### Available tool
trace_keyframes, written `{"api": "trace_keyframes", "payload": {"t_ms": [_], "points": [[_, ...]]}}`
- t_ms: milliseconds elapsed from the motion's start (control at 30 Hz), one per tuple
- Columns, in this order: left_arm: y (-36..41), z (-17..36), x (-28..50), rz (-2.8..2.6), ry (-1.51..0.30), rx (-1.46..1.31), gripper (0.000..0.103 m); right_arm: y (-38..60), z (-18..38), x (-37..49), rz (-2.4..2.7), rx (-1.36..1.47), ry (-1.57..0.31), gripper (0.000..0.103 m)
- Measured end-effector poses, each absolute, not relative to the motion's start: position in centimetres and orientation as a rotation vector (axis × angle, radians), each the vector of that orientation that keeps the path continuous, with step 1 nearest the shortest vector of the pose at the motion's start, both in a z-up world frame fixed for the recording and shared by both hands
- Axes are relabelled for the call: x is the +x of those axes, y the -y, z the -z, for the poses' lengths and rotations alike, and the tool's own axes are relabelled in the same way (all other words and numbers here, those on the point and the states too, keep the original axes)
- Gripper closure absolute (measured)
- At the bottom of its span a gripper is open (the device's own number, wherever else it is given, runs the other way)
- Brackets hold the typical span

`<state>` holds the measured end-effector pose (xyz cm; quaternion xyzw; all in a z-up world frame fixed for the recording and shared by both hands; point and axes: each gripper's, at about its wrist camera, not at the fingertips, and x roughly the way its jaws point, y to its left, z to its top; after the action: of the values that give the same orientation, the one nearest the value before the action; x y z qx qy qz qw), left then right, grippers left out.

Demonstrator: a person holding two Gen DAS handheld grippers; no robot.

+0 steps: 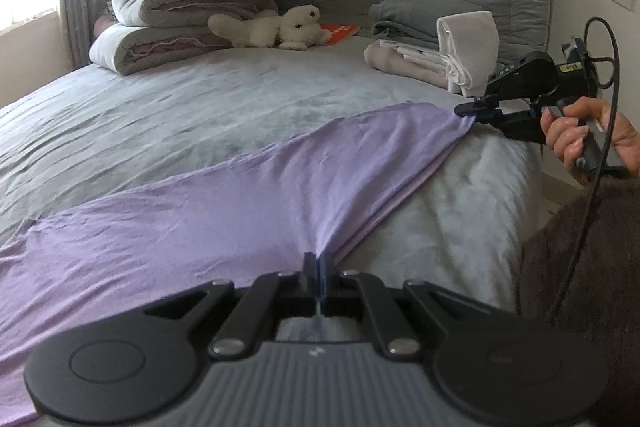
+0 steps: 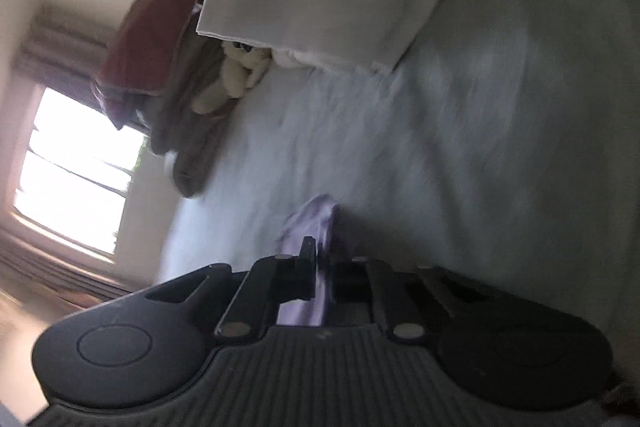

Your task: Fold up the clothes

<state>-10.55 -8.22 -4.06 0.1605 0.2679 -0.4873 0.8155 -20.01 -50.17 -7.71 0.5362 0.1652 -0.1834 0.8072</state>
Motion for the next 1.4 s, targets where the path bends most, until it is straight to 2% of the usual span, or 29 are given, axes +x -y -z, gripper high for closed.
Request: {"api": "trace_keyframes", "payload": {"t_ms": [133, 167, 233, 300, 400, 500, 633, 833, 933, 1000, 1067, 1233, 1300, 1400], "points": [[8.1, 3.9, -10.5, 1.074, -0.614, 0.348, 0.102, 50.0, 6.5, -21.0, 0.48, 0.974, -0.404, 0.099], [8.0, 3.9, -10.5, 1.077, -0.616, 0.347, 0.1, 49.9, 6.4, -21.3, 0.489, 0.954, -0.407, 0.095], [7.8, 3.7, -10.6, 1.085, -0.616, 0.338, 0.094, 49.9, 6.2, -21.9, 0.508, 0.914, -0.413, 0.085], [7.6, 3.5, -10.6, 1.082, -0.608, 0.323, 0.079, 49.7, 6.4, -22.2, 0.49, 0.917, -0.412, 0.077], [6.9, 3.1, -10.4, 1.055, -0.581, 0.298, 0.067, 49.4, 6.7, -22.6, 0.461, 0.924, -0.409, 0.062], [6.3, 2.8, -9.8, 1.012, -0.574, 0.275, 0.062, 48.7, 6.7, -21.8, 0.476, 0.865, -0.422, 0.061], [5.6, 3.1, -9.1, 0.962, -0.59, 0.295, 0.062, 47.2, 6.6, -20.4, 0.487, 0.739, -0.45, 0.06], [3.3, 2.8, -7.5, 0.889, -0.601, 0.271, 0.061, 45.5, 6.6, -18.3, 0.486, 0.578, -0.499, 0.061], [2.1, 3.3, -6.8, 0.858, -0.646, 0.266, 0.06, 45.2, 6.9, -17.5, 0.482, 0.54, -0.511, 0.073], [1.5, 3.6, -6.7, 0.859, -0.665, 0.273, 0.061, 45.2, 7.0, -17.1, 0.463, 0.535, -0.519, 0.086], [1.0, 3.7, -6.9, 0.867, -0.672, 0.277, 0.061, 45.3, 6.9, -17.0, 0.432, 0.547, -0.526, 0.09], [-0.1, 3.4, -6.6, 0.836, -0.676, 0.235, 0.06, 46.9, 5.9, -16.9, 0.327, 0.665, -0.526, 0.093], [-0.4, 3.3, -6.1, 0.806, -0.679, 0.202, 0.056, 47.2, 5.1, -16.7, 0.291, 0.707, -0.518, 0.093], [-0.9, 3.1, -5.2, 0.773, -0.706, 0.125, 0.055, 46.7, 3.5, -16.1, 0.231, 0.732, -0.502, 0.093]]}}
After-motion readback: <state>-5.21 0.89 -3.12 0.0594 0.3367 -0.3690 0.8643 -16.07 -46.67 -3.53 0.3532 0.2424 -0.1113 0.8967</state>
